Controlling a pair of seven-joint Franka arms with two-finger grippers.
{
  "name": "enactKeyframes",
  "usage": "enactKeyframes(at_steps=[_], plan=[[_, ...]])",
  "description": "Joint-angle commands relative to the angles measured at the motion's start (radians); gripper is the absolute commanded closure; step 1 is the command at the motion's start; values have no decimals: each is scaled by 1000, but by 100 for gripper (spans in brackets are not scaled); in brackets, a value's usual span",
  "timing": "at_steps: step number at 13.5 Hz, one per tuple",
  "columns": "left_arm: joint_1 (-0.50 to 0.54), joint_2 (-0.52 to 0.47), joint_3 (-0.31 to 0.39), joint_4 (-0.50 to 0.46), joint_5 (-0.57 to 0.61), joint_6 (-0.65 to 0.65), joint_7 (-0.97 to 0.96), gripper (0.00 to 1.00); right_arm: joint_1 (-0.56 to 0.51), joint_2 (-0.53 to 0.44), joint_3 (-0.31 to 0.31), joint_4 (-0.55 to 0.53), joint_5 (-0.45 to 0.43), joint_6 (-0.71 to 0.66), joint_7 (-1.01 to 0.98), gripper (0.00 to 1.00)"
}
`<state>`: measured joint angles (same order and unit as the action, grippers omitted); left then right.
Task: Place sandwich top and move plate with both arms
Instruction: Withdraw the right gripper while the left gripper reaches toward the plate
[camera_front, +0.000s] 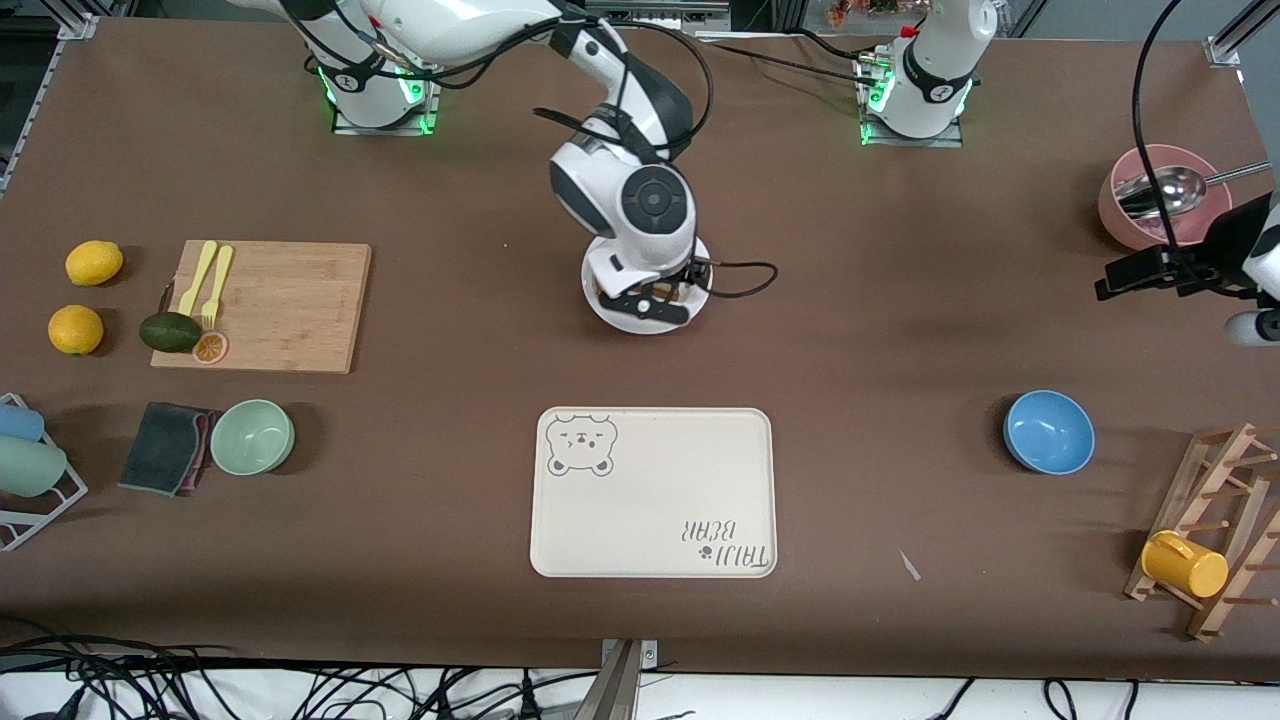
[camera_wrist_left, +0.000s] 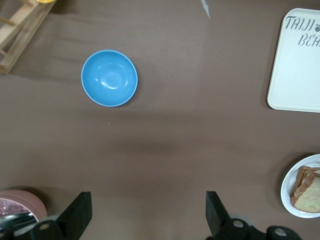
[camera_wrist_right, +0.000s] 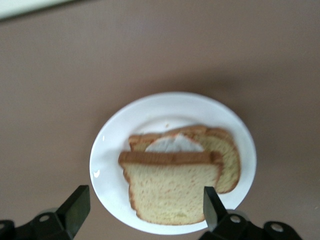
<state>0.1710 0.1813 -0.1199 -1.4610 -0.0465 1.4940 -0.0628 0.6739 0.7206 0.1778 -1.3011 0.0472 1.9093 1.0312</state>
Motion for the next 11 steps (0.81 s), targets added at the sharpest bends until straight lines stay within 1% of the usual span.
enactKeyframes(at_steps=[1,3,5,7,9,11], plan=[[-10,16,-7,1,20,-3,-43,0,-62,-79,-55,-29,-9,-42,-94,0],[1,21,-10,-10,19,26,-43,0,-63,-124,-141,-82,-3,-42,-220,0],[5,20,-12,-56,4,84,-43,0,-65,-162,-219,-127,0,-56,-362,0],[5,17,-32,-137,-22,167,-46,0,-65,-193,-283,-147,0,-108,-466,0],[5,17,-32,-212,-71,262,-72,0,-65,-237,-339,-178,0,-134,-549,0],[4,7,-44,-321,-127,383,-74,0,-63,-294,-398,-265,14,-107,-626,0]])
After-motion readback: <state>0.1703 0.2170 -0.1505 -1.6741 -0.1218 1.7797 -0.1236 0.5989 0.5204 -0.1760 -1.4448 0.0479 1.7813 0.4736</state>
